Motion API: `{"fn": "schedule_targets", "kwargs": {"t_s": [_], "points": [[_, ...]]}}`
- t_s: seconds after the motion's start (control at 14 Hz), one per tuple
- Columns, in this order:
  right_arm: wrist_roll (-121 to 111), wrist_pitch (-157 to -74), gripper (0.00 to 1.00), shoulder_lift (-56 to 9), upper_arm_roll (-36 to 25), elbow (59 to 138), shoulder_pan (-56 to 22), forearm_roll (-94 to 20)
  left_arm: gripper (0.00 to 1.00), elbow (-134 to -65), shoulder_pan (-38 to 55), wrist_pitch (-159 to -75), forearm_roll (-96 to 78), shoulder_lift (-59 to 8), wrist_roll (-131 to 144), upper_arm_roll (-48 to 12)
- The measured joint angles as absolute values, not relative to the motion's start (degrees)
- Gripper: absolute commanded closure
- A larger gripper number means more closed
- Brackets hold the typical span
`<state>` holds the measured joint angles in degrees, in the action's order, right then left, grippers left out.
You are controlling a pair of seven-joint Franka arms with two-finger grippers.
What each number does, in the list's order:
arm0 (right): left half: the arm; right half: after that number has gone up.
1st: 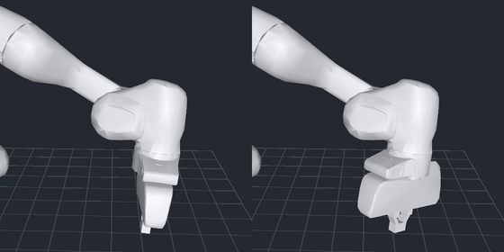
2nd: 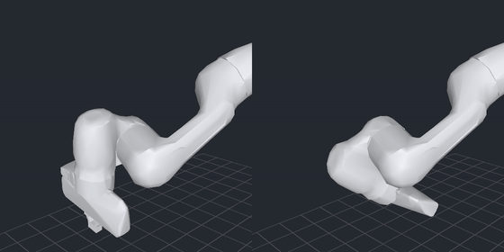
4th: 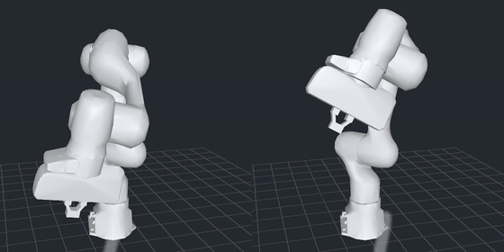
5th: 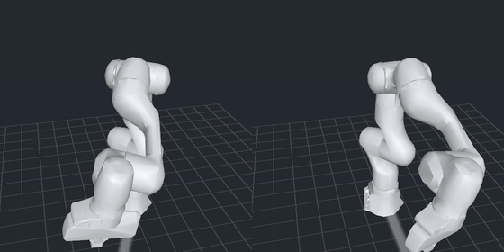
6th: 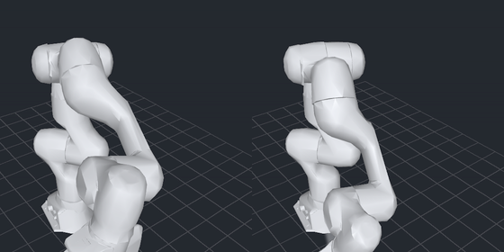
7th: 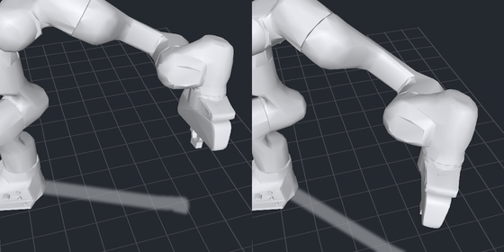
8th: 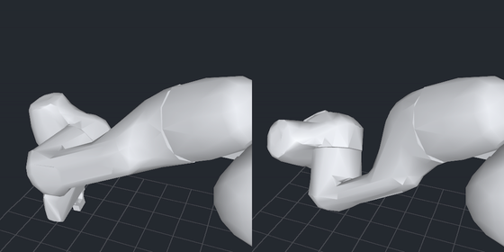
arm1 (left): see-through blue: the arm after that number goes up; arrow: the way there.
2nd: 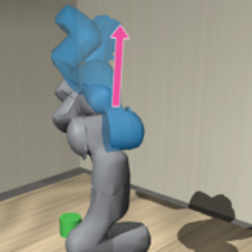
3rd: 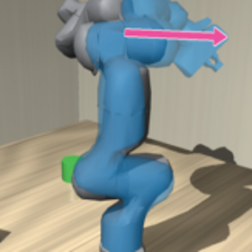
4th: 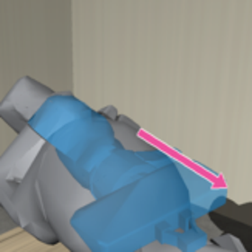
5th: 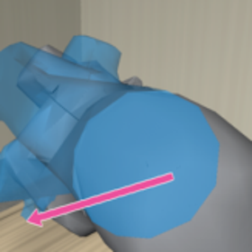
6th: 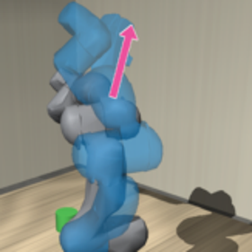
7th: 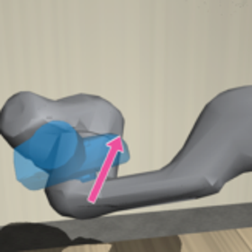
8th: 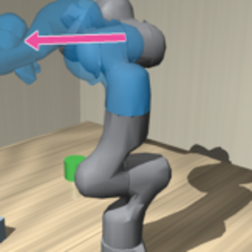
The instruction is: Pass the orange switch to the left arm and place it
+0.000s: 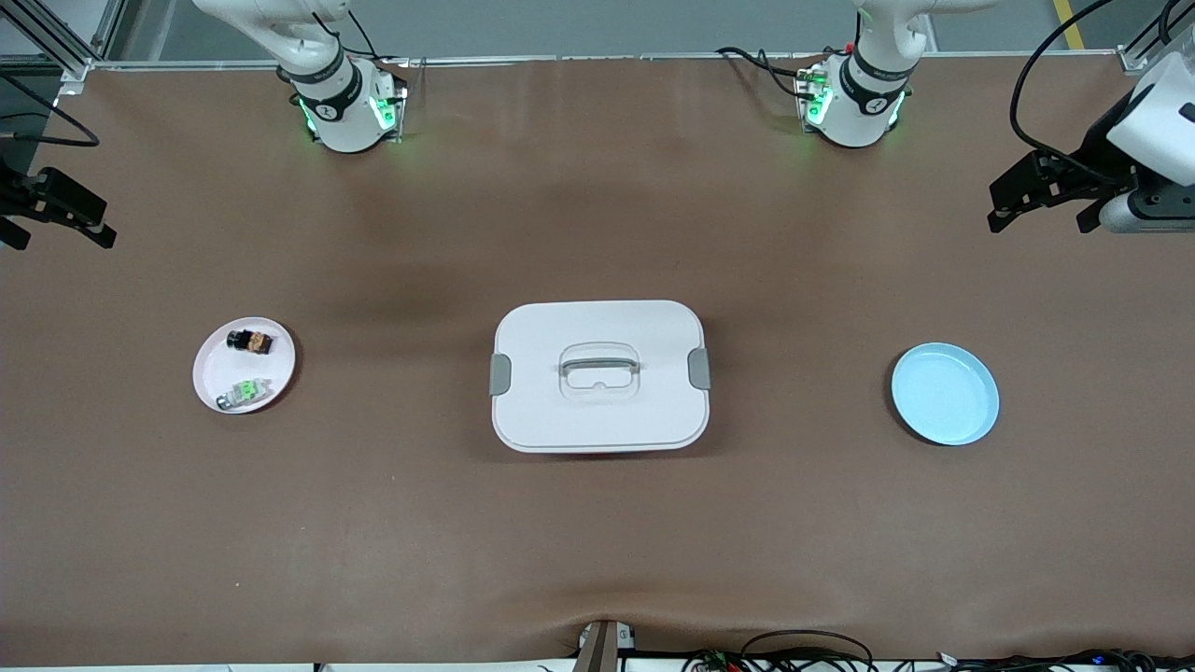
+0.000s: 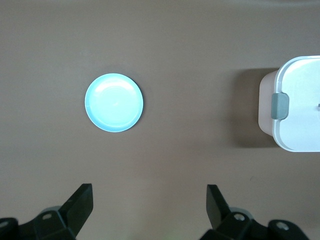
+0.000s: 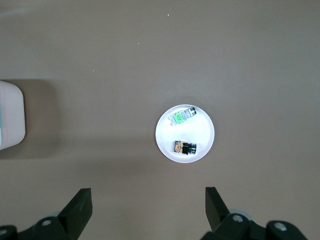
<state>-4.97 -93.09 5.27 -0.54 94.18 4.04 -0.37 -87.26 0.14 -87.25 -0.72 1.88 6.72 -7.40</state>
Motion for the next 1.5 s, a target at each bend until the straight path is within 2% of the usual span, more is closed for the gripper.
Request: {"fn": "schedule_targets", "kwargs": {"t_s": [0.57,1.15,1.5], "points": [[-4.97,-93.08,0.00,5.27,-0.56,94.18,4.04,-0.37,0.00,-87.25,-0.48,-87.25,-0.72,1.58,6.67,-7.16],[-4.98,-93.05,0.00,5.26,-0.57,94.18,4.04,-0.37,0.00,-87.24,-2.34,-90.47,-0.57,-3.54,5.37,-6.79],[-4.98,-93.03,0.00,4.98,-0.63,94.17,4.04,-0.37,0.00,-86.16,-2.13,-90.49,-0.53,-2.45,5.39,-7.68]]}}
